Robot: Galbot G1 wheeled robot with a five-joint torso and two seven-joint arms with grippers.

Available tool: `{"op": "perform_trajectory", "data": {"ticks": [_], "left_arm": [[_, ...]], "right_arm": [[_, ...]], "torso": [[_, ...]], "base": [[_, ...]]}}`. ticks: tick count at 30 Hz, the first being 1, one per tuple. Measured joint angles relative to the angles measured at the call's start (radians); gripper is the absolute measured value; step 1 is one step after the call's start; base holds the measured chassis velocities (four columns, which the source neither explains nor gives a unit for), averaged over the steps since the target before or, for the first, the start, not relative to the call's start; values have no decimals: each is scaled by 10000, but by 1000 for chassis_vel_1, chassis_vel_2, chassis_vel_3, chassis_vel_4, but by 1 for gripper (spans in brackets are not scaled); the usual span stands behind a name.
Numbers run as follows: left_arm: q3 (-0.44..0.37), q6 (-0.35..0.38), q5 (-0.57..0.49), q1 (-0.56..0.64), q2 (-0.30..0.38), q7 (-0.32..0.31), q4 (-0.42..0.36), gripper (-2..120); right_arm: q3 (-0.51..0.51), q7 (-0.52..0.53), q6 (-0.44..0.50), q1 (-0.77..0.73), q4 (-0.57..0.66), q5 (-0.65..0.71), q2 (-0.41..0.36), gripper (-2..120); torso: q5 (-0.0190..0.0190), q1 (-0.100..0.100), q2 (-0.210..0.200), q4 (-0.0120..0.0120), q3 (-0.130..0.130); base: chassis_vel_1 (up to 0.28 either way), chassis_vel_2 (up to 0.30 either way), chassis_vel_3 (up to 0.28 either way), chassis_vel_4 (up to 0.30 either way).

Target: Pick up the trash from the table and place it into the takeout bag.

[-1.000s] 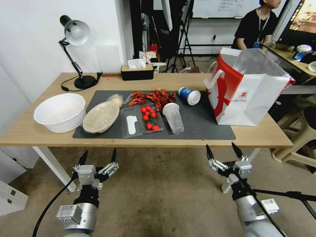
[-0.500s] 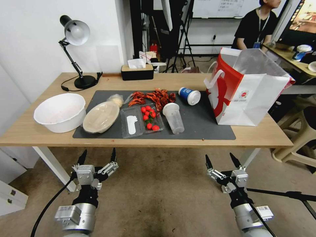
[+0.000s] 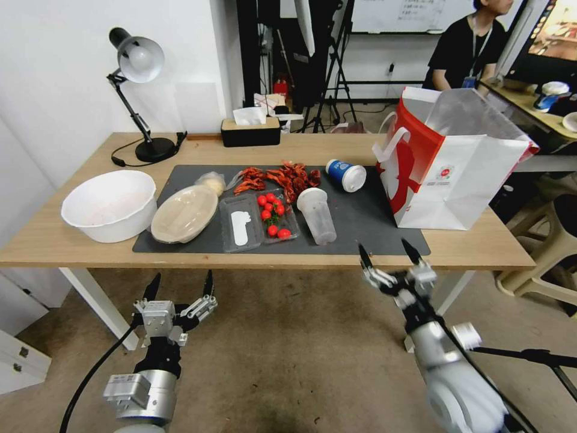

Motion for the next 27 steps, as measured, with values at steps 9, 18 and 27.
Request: {"op": "perform_trajectory", "data": {"ticks": [9, 18, 27], "left_arm": [[0, -29, 96, 92, -54, 1, 4, 100], [-83, -161, 109, 156, -67, -29, 98, 100], [-105, -193, 109, 162, -70, -46, 120, 100]], "right_arm": [[-1562, 933, -2016, 2670, -800, 571, 177, 100], [-2361, 2369, -4858, 4025, -1177, 620, 417, 100], [-2578, 2322, -6114, 4406, -1569, 1150, 594, 100]], "torso": [[-1, 2, 0, 0, 0], [-2, 2, 0, -1, -1], [-1, 2, 0, -1, -1]], "base": [[0, 0, 0, 0], [0, 0, 0, 0], [0, 0, 0, 0]]}}
